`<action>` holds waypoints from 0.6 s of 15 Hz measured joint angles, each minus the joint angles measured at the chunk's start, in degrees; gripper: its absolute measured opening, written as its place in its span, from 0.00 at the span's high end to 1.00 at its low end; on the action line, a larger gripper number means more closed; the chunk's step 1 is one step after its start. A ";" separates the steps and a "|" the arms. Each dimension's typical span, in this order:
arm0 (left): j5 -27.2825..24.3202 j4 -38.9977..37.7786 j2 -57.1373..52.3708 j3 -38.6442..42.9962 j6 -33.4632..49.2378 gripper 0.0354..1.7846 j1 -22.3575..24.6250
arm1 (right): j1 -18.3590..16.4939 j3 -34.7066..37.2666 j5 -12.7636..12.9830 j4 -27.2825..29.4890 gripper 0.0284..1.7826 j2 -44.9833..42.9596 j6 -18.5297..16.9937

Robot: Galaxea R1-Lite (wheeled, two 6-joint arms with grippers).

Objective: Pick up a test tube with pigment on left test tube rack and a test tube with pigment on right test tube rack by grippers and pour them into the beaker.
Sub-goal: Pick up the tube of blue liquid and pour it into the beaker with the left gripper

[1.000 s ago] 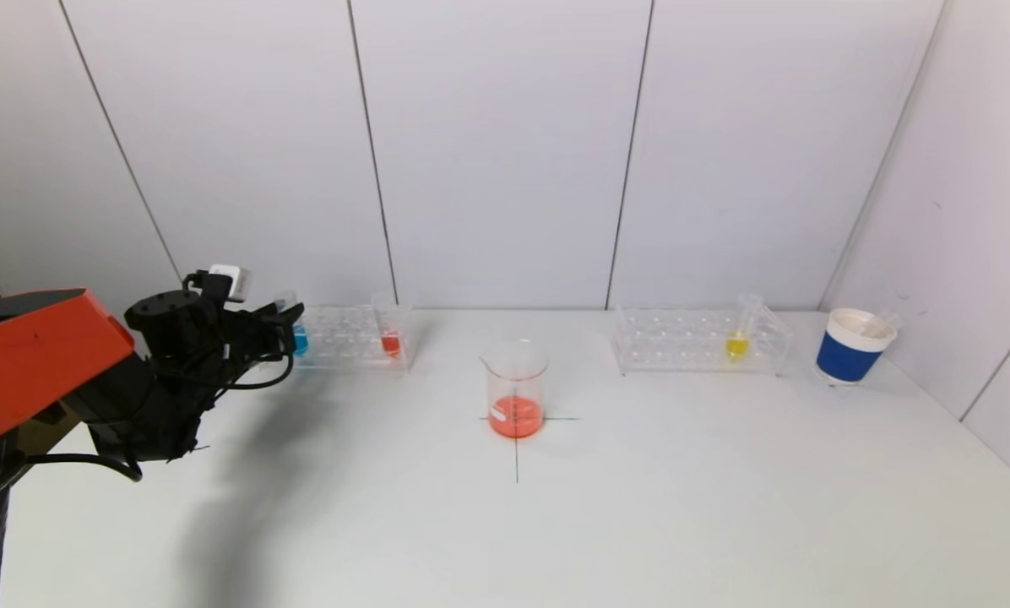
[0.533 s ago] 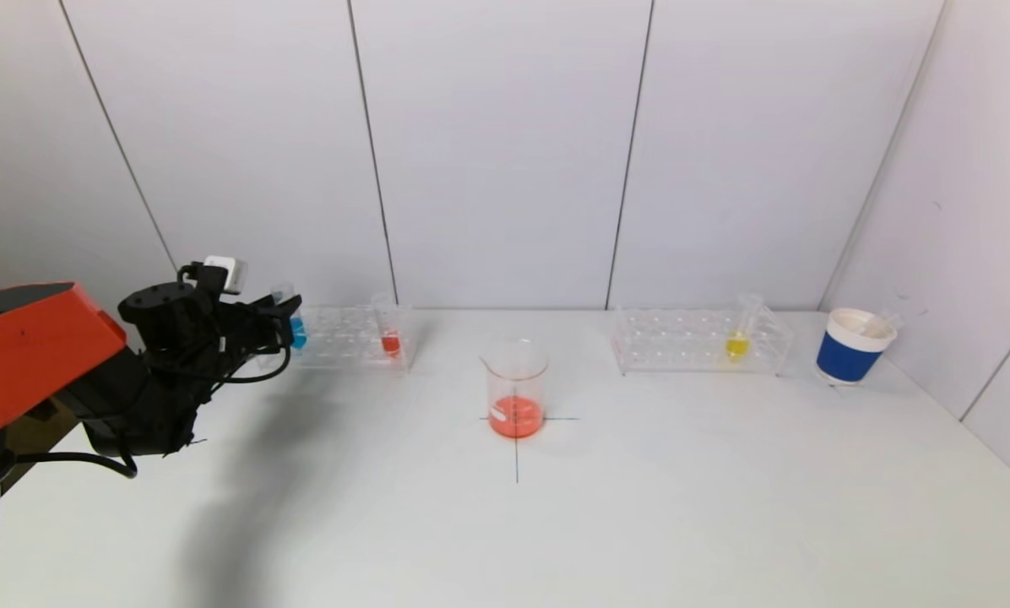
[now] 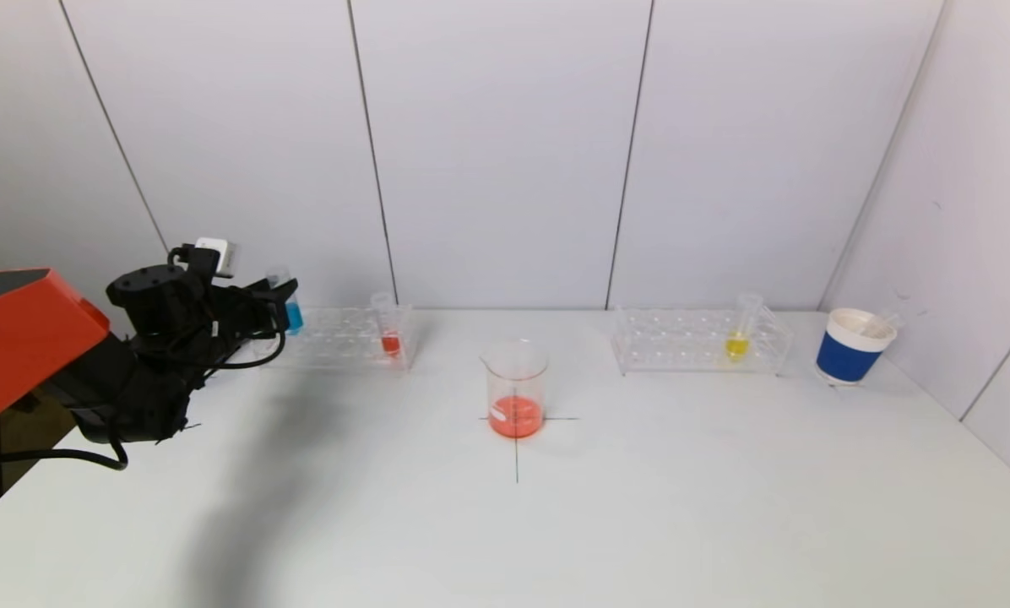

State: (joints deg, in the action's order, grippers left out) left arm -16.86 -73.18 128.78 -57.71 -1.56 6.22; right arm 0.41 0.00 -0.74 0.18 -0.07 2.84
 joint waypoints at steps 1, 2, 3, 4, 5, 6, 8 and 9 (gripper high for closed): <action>-0.02 0.56 -0.37 -0.20 0.00 0.77 0.00 | 0.00 0.00 -0.02 0.00 0.01 0.00 0.00; 0.02 0.85 -0.80 -0.48 -0.01 0.77 0.00 | 0.00 0.00 0.00 -0.02 0.01 0.00 0.02; 0.00 0.91 -1.19 -0.66 0.00 0.77 0.00 | 0.00 0.00 -0.02 -0.02 0.01 0.00 0.00; 0.00 0.99 -1.55 -0.74 -0.04 0.77 0.00 | 0.00 0.00 0.00 0.00 0.01 0.00 0.02; 0.02 1.18 -1.88 -0.76 0.00 0.77 0.00 | 0.00 0.00 -0.02 -0.02 0.01 0.00 0.02; 0.00 1.24 -2.21 -0.85 0.05 0.77 0.00 | 0.00 0.00 -0.02 -0.02 0.01 0.00 0.02; 0.02 1.33 -2.79 -0.96 0.09 0.77 0.00 | 0.00 0.00 0.00 0.00 0.01 0.00 0.00; 0.07 1.60 -3.15 -1.13 0.07 0.77 0.00 | 0.00 0.00 0.00 0.00 0.01 0.00 0.02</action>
State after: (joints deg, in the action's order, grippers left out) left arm -16.79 -71.58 125.64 -58.84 -1.49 6.22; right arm 0.41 0.00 -0.74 0.18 -0.07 2.86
